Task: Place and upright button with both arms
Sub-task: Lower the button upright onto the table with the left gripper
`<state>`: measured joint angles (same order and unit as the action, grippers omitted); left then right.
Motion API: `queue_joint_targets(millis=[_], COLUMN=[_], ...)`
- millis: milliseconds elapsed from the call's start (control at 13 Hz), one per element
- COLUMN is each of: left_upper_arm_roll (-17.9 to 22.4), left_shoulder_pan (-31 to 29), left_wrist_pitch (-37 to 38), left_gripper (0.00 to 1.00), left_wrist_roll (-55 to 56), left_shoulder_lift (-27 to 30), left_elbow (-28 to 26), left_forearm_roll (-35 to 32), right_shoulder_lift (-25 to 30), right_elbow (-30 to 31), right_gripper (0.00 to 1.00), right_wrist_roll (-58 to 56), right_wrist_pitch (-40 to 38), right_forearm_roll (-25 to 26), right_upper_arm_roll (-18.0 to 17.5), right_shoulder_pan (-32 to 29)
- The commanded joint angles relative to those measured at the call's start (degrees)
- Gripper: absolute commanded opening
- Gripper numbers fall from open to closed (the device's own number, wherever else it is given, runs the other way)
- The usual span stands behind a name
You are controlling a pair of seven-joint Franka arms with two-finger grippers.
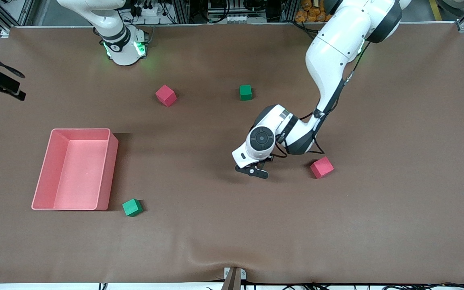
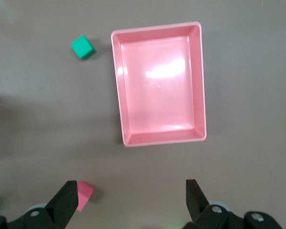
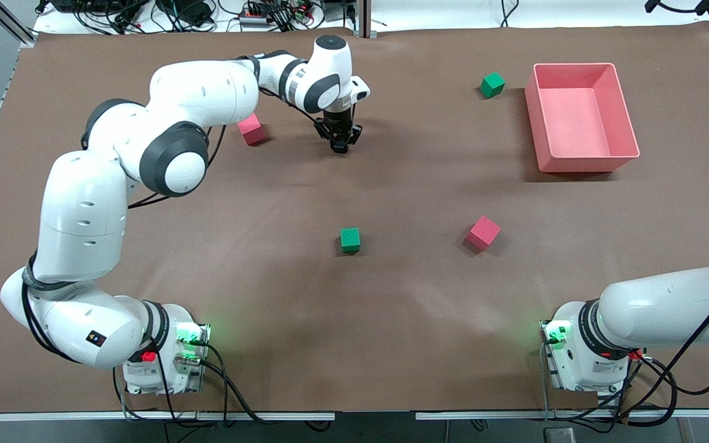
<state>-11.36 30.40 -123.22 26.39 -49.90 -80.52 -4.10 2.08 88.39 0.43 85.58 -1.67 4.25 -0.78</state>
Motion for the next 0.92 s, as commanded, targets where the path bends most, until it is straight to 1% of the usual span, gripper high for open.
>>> queue_joint_targets(millis=[0, 154, 231, 308, 385, 462, 538, 692, 846], left_upper_arm_roll=[3.6, 4.9, 5.6, 7.2, 7.9, 8.1, 8.2, 8.2, 8.2], left_shoulder_pan=[4.3, 5.5, 7.0, 9.1, 10.6, 11.3, 12.5, 14.6, 17.7], left_wrist_pitch=[-0.2, -0.2, -0.2, -0.2, -0.2, -0.2, -0.2, -0.2, -0.4], left_gripper=[0.00, 0.00, 0.00, 0.00, 0.00, 0.00, 0.00, 0.00, 0.00], left_wrist_roll=[2.8, 3.4, 4.9, 8.9, 14.2, 19.1, 22.7, 31.0, 42.5], left_shoulder_lift=[-0.4, 0.5, 1.3, 2.5, 2.8, 2.9, 3.3, 3.7, 3.1], left_elbow=[1.5, 1.5, 1.6, 1.6, 1.6, 1.9, 2.6, 2.7, 2.7], left_forearm_roll=[-1.6, -1.8, -3.9, -7.0, -8.0, -8.4, -10.6, -15.6, -23.6], right_shoulder_lift=[-0.8, -1.4, -1.4, -1.5, -1.9, -1.9, -1.9, -1.9, -1.9], right_elbow=[-1.2, -1.2, -1.2, -1.2, -1.2, -1.2, -1.2, -1.2, -1.3], right_gripper=[1.00, 1.00, 1.00, 1.00, 1.00, 1.00, 1.00, 1.00, 1.00], right_wrist_roll=[0.2, 0.2, 0.3, 0.4, 0.4, 0.4, 0.4, 0.4, 0.4], right_wrist_pitch=[0.2, -0.1, 0.0, 0.0, -0.3, -0.4, -0.3, -0.3, -0.2], right_forearm_roll=[-0.4, -0.4, -0.2, -0.2, -0.2, -0.2, -0.2, -0.2, -0.2], right_upper_arm_roll=[-0.2, -0.4, -0.4, -0.4, -0.5, -0.5, -0.5, -0.4, -0.5], right_shoulder_pan=[-0.5, 0.2, 1.0, 1.0, 1.0, 1.1, 1.3, 1.2, 1.1])
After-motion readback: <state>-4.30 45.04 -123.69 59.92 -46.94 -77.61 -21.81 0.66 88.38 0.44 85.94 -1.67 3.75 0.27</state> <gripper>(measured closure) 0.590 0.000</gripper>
